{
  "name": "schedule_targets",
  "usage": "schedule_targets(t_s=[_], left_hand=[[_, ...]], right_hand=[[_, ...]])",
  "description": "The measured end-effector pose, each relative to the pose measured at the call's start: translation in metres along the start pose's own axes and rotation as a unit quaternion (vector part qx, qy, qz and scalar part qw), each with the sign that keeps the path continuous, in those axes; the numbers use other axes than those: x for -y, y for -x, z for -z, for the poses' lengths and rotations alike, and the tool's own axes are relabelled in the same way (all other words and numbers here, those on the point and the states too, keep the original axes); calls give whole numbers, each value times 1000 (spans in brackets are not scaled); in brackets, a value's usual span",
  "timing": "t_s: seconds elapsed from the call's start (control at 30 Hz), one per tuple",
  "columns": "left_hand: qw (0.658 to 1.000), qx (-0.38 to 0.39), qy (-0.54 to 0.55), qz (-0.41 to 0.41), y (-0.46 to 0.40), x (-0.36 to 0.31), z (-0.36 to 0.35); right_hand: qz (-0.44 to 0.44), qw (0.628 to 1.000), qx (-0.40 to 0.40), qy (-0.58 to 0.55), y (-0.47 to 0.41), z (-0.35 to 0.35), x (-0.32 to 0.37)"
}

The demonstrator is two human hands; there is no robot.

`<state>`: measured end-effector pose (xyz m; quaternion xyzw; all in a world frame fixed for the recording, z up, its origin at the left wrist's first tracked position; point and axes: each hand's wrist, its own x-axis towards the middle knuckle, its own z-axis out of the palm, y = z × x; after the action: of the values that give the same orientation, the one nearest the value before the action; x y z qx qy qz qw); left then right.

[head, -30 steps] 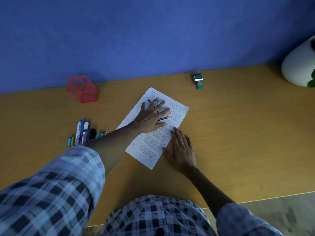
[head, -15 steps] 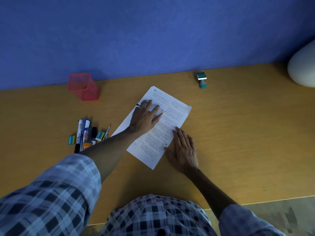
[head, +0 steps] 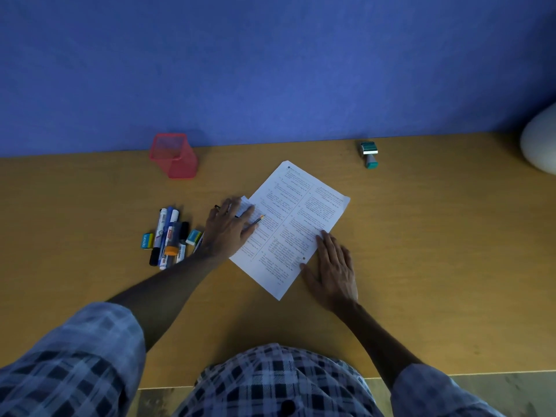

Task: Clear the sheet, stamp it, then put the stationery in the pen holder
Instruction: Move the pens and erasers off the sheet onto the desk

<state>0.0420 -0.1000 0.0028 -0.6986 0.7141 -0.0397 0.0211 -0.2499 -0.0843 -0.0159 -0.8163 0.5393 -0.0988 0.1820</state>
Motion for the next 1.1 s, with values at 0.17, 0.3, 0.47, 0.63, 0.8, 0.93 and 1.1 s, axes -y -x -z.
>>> schedule_targets(t_s=[0.17, 0.3, 0.47, 0.63, 0.8, 0.93, 1.1], left_hand=[[1000, 11, -8, 22, 22, 21, 0], [999, 23, -7, 31, 33, 34, 1], [999, 10, -15, 46, 50, 44, 4], [998, 14, -14, 68, 61, 48, 5], [990, 22, 7, 141, 65, 47, 2], [983, 0, 10, 182, 71, 43, 3], [975, -16, 8, 219, 81, 40, 0]], right_hand=[[6, 1000, -3, 6, -1, -1, -2], [8, 1000, -2, 9, -1, -2, -3], [10, 1000, -8, 4, -1, -2, -2], [12, 1000, -7, 7, -1, -3, -5], [13, 1000, -8, 7, -1, -3, -5], [16, 1000, -13, 0, 0, -2, -3], [16, 1000, -17, -3, 0, -4, -5]])
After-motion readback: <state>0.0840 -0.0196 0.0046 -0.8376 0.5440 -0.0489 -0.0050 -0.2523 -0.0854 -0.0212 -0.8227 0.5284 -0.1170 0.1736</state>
